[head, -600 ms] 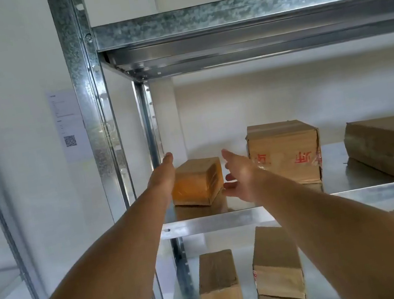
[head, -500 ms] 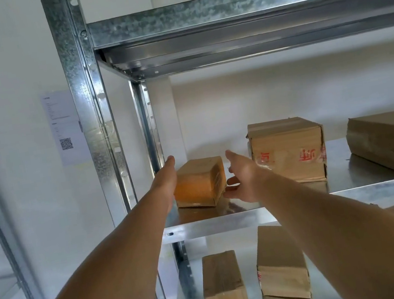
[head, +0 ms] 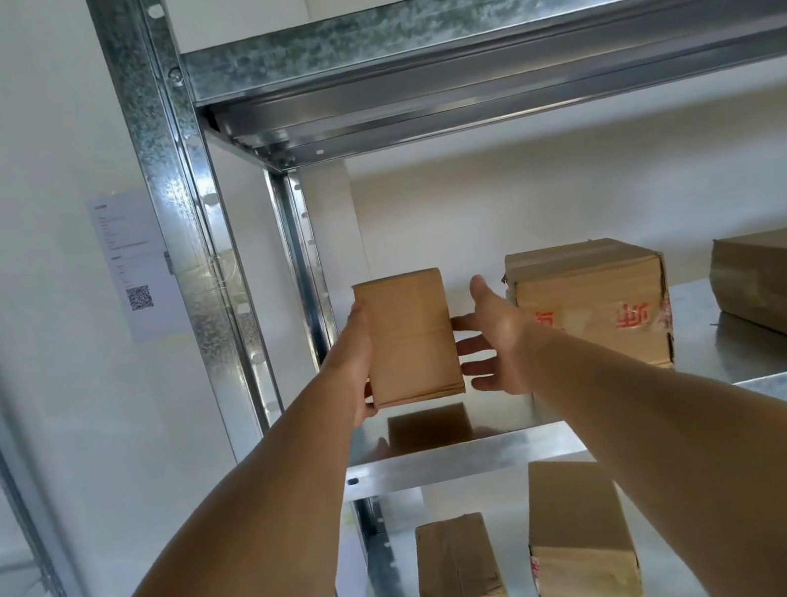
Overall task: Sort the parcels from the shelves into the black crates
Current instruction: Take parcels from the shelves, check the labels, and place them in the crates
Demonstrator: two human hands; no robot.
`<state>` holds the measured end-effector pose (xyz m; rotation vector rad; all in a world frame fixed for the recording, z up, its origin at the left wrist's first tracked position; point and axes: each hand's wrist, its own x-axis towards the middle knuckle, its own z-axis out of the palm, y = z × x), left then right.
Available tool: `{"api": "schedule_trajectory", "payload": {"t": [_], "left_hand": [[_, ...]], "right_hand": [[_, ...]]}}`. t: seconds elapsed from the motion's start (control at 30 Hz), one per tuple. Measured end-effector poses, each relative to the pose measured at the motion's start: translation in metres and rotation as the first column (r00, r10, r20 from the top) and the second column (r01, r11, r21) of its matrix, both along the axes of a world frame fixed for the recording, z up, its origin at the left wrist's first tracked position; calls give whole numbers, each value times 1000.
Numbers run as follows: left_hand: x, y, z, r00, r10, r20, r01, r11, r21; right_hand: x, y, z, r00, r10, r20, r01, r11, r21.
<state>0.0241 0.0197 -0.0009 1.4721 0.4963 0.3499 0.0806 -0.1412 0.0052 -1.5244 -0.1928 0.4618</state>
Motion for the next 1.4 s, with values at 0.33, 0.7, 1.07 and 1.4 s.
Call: {"api": "schedule_trajectory", "payload": {"t": [0.33, 0.7, 1.07, 1.4], "left_hand": [[-5, -9, 3, 997, -59, 52, 61, 998, -34], [-19, -10, -1, 977, -93, 191, 106, 993, -61], [-33, -20, 7, 946, -130, 297, 137, 991, -3], [-34, -10, -5, 924, -160, 348, 169, 986, 3]], "right_hand": [[15, -27, 5, 997, 6, 82, -16, 993, 119], [12, -41, 2, 985, 21, 174, -45, 990, 136], [-1, -27, -3, 982, -11, 188, -31, 975, 221], [-16, -15, -16, 978, -47, 203, -5, 969, 248]]}}
